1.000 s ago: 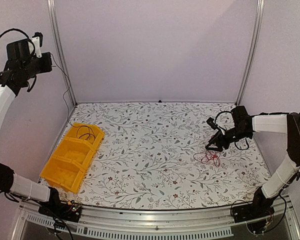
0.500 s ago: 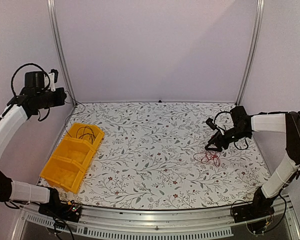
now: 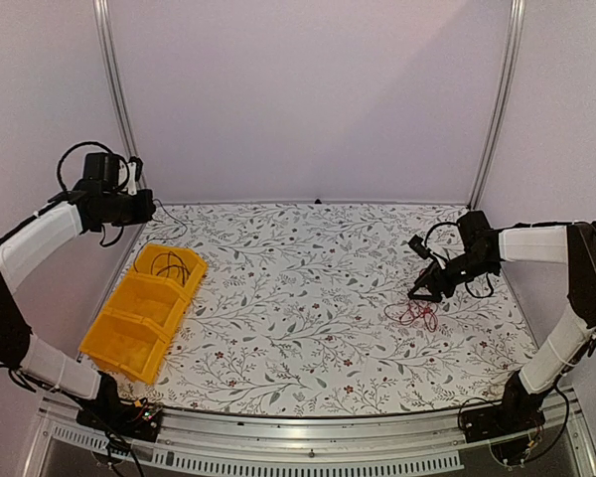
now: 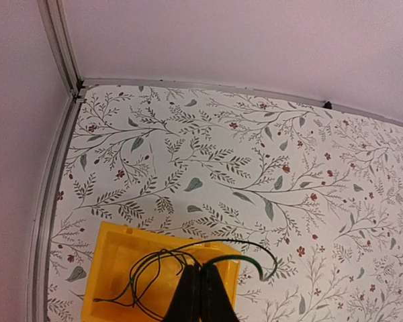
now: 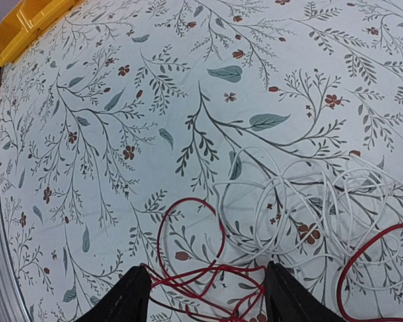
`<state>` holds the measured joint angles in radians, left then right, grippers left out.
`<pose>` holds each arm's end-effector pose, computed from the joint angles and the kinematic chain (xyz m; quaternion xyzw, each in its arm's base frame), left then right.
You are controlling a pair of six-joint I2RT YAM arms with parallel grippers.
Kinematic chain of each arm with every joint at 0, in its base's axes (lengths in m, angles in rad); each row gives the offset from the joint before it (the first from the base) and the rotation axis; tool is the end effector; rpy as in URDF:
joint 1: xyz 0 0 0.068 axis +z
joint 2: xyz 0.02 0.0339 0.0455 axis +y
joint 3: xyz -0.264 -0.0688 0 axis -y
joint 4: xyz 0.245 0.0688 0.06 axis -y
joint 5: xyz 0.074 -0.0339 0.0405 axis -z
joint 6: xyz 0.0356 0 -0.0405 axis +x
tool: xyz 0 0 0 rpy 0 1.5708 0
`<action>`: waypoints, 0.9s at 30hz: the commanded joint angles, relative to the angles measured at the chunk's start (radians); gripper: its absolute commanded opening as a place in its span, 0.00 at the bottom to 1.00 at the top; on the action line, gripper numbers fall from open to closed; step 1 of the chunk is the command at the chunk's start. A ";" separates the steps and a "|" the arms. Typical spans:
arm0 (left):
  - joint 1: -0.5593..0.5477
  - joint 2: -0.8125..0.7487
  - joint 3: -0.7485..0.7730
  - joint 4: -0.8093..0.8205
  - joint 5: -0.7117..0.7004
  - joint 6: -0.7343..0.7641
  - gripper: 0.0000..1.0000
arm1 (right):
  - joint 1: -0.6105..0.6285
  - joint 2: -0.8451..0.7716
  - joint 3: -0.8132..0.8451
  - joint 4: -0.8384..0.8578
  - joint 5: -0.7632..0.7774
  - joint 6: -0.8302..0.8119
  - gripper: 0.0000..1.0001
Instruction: Untangle the cables
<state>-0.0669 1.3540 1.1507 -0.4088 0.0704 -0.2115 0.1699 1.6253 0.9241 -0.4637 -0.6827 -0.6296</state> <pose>0.3041 -0.0229 0.3177 -0.0479 0.8856 -0.0949 0.4521 0.2923 0.0729 0.1715 -0.4214 0.8239 0.2760 0.2596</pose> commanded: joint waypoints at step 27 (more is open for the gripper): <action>-0.023 0.066 -0.073 -0.135 -0.277 0.086 0.00 | 0.011 0.054 0.030 -0.032 0.028 -0.030 0.63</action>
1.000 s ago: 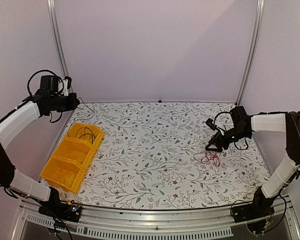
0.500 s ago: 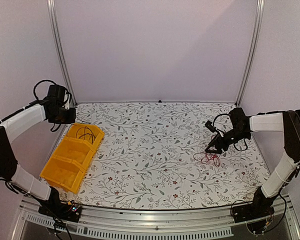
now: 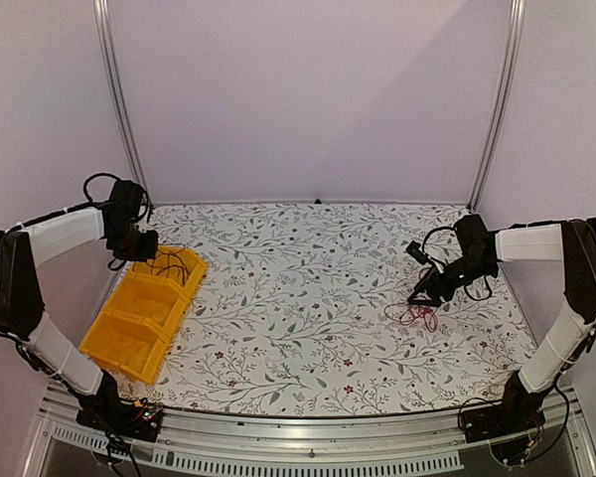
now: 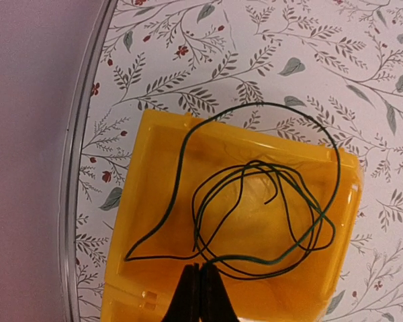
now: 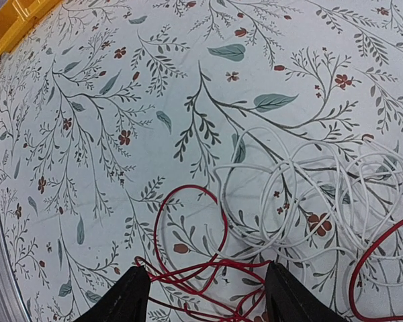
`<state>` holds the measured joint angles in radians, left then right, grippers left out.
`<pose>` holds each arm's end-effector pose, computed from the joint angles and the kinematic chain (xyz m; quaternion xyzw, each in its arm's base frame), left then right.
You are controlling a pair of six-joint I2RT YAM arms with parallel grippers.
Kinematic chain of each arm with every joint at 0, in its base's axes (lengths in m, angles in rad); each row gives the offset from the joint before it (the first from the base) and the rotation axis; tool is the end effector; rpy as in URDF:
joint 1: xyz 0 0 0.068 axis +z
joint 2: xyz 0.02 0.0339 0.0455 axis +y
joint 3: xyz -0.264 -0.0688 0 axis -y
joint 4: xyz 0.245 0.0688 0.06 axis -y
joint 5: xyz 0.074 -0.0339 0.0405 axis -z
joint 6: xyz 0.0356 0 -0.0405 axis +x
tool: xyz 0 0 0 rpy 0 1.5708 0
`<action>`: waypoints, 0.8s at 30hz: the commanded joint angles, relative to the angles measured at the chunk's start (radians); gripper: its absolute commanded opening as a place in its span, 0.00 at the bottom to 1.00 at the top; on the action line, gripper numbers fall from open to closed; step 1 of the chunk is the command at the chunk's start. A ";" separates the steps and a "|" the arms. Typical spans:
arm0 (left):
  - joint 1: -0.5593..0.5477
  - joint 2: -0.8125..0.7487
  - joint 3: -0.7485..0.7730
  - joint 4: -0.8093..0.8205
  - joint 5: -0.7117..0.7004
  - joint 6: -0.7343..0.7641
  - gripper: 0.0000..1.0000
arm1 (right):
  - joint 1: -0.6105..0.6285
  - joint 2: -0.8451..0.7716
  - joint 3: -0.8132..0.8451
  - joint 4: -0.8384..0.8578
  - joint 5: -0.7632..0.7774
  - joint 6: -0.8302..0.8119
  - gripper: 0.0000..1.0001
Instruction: Untangle the cables
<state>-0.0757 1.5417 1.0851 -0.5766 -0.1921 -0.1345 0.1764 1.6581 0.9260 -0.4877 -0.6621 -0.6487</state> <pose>0.3141 -0.0170 0.2296 -0.0537 0.9585 0.0642 0.2726 0.2919 0.0743 0.1615 -0.4253 0.8303 0.2725 0.2354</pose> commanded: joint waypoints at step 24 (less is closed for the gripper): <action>0.027 -0.086 0.007 -0.126 0.020 -0.046 0.00 | 0.030 0.027 0.033 -0.017 0.019 -0.017 0.64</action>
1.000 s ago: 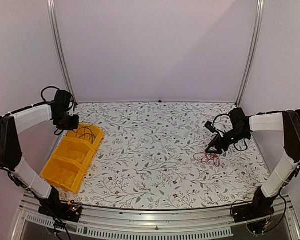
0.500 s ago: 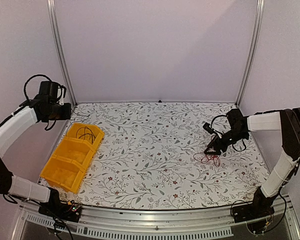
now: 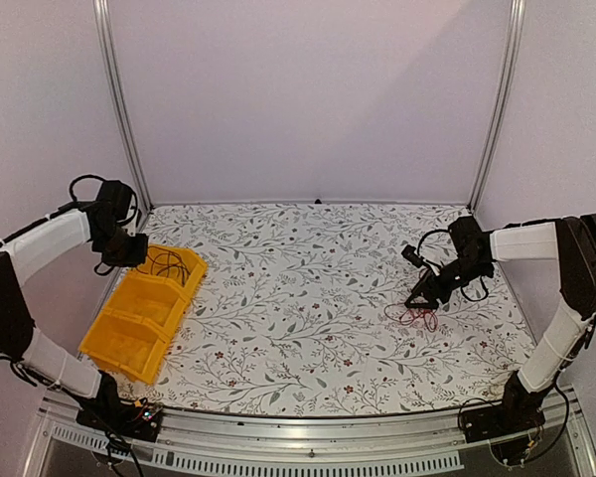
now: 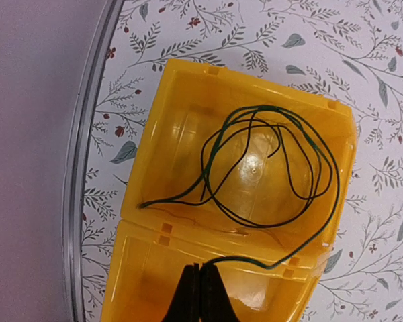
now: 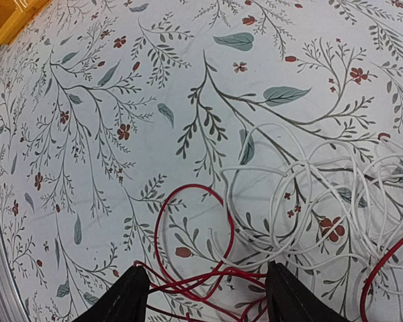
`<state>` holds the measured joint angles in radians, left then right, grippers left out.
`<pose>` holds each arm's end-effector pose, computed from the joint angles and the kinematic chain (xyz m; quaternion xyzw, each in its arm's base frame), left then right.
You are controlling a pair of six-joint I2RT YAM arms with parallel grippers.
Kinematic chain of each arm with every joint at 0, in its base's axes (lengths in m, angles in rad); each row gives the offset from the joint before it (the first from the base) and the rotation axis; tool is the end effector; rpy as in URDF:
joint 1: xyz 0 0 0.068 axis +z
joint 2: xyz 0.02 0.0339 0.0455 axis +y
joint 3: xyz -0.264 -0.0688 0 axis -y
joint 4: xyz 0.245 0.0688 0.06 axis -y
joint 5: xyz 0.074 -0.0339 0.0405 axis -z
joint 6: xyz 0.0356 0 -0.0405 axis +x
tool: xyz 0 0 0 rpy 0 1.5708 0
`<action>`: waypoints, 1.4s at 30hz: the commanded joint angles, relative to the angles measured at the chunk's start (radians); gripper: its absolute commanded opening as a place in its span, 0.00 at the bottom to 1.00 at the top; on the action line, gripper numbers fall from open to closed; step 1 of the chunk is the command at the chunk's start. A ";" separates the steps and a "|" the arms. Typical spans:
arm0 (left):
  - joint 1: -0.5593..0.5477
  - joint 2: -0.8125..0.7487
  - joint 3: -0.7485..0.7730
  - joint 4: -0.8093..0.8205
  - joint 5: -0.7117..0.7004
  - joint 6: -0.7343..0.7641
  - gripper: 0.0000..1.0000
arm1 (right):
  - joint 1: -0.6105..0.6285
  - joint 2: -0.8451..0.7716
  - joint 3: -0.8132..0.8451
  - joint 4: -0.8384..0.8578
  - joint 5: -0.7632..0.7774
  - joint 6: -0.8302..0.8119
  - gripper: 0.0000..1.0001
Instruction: Untangle the cables
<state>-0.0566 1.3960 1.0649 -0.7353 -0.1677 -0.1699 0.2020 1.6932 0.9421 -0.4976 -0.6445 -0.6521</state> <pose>0.2779 -0.0098 0.2551 -0.0755 0.9622 0.0525 0.2562 0.2942 0.0821 0.1550 -0.4340 0.8311 0.2708 0.2180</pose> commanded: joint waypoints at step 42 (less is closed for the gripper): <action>-0.098 0.125 0.210 -0.146 -0.049 -0.076 0.42 | 0.038 0.043 0.026 -0.013 0.063 -0.024 0.65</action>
<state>-0.1398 1.5986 1.2545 -0.8089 -0.2543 -0.2108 0.2264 1.7184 0.9428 -0.5014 -0.5854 -0.6704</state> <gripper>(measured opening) 0.406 0.653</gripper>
